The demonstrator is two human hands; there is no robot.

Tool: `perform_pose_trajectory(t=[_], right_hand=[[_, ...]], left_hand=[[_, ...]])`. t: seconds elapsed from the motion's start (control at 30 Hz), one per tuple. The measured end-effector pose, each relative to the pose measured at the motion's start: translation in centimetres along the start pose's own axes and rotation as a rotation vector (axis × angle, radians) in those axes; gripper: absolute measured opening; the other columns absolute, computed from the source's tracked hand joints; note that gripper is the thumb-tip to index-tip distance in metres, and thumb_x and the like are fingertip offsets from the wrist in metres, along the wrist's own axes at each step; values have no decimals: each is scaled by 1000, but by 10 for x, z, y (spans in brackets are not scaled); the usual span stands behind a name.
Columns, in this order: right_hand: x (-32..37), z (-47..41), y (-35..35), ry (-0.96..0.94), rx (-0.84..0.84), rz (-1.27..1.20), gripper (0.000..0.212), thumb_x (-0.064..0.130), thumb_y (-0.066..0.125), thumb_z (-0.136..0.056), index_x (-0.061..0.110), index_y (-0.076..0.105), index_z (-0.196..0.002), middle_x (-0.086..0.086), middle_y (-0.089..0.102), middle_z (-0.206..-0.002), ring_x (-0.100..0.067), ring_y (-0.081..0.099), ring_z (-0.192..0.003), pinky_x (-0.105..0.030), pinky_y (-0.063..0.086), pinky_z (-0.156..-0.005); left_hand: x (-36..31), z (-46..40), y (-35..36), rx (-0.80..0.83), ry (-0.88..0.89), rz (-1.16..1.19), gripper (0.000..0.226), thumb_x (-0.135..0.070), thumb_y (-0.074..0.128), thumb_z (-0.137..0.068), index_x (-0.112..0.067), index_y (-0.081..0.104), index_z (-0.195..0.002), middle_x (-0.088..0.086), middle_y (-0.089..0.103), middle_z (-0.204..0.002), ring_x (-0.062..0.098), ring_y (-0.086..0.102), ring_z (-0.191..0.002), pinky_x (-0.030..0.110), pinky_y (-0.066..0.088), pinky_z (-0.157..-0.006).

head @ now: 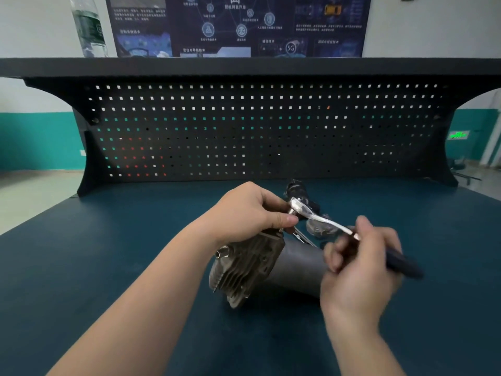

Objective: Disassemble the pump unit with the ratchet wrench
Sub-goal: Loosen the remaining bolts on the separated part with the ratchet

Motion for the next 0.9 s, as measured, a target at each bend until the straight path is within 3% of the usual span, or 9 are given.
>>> perform_pose_trajectory(t=[0.07, 0.13, 0.3, 0.4, 0.53, 0.63, 0.7, 0.77, 0.9], right_hand=[[34, 30, 16, -524, 156, 370, 22, 26, 59, -87, 30, 48, -68, 8, 48, -61, -12, 48, -54, -23, 39, -55], [34, 37, 16, -600, 233, 394, 19, 24, 59, -86, 31, 50, -71, 9, 48, -63, -11, 48, -55, -21, 39, -57], [-42, -11, 6, 605, 60, -327, 22, 15, 57, -70, 17, 49, -50, 1, 38, -50, -8, 29, -34, -17, 22, -33], [-59, -21, 16, 881, 9, -451, 21, 11, 54, -71, 10, 45, -52, 4, 35, -51, -5, 27, -31, -12, 17, -32], [-51, -22, 15, 565, 84, -372, 28, 17, 59, -76, 16, 50, -50, 1, 37, -52, -9, 29, -34, -18, 24, -32], [14, -1, 14, -327, 265, 145, 26, 26, 57, -87, 26, 50, -62, 4, 45, -55, -16, 42, -46, -26, 36, -50], [35, 16, 32, -699, 397, 385, 24, 26, 54, -90, 23, 46, -68, 10, 45, -59, -9, 45, -53, -22, 37, -57], [38, -3, 40, -633, 359, 409, 27, 27, 55, -87, 21, 45, -63, 6, 45, -53, -10, 43, -47, -24, 36, -50], [-12, -58, 36, 91, 335, -22, 34, 16, 49, -86, 16, 44, -52, -3, 40, -43, -13, 29, -31, -19, 22, -38]], left_hand=[[-1, 1, 1, 31, 18, 11, 11, -29, 75, -80, -35, 76, -89, -14, 75, -85, 1, 68, -88, 37, 50, -97], [-3, 2, 3, 64, 33, 8, 13, -28, 75, -81, -39, 76, -88, -14, 75, -87, 1, 67, -91, 38, 49, -99], [-3, 2, 2, 40, 5, -34, 16, -41, 69, -84, -32, 77, -94, -14, 75, -87, 8, 68, -95, 39, 49, -97], [-2, -1, -2, -16, 3, -29, 14, -40, 71, -82, -28, 78, -87, -11, 75, -81, 9, 70, -88, 40, 51, -94], [1, -4, -3, -48, 28, -3, 9, -38, 74, -80, -30, 78, -83, -10, 75, -77, 11, 71, -84, 41, 53, -91], [1, -3, -1, -19, 74, 14, 5, -34, 75, -80, -35, 77, -85, -12, 75, -77, 4, 70, -80, 33, 54, -89], [0, 1, -1, -23, 100, 28, 7, -32, 75, -80, -35, 77, -86, -12, 75, -78, 3, 70, -82, 34, 53, -90], [-2, 3, -2, -75, 122, -12, 4, -37, 73, -80, -38, 77, -81, -13, 74, -77, 4, 70, -82, 38, 54, -89], [-4, 6, -4, -157, 125, -109, 17, -50, 68, -81, -37, 75, -72, -17, 72, -73, -2, 67, -75, 37, 55, -84]])
Point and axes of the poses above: each hand's wrist, its own z-axis away from the middle knuckle, its own y-axis out of the palm, x = y × z, the point moved 8 cm from there along -z, towards the middle knuckle
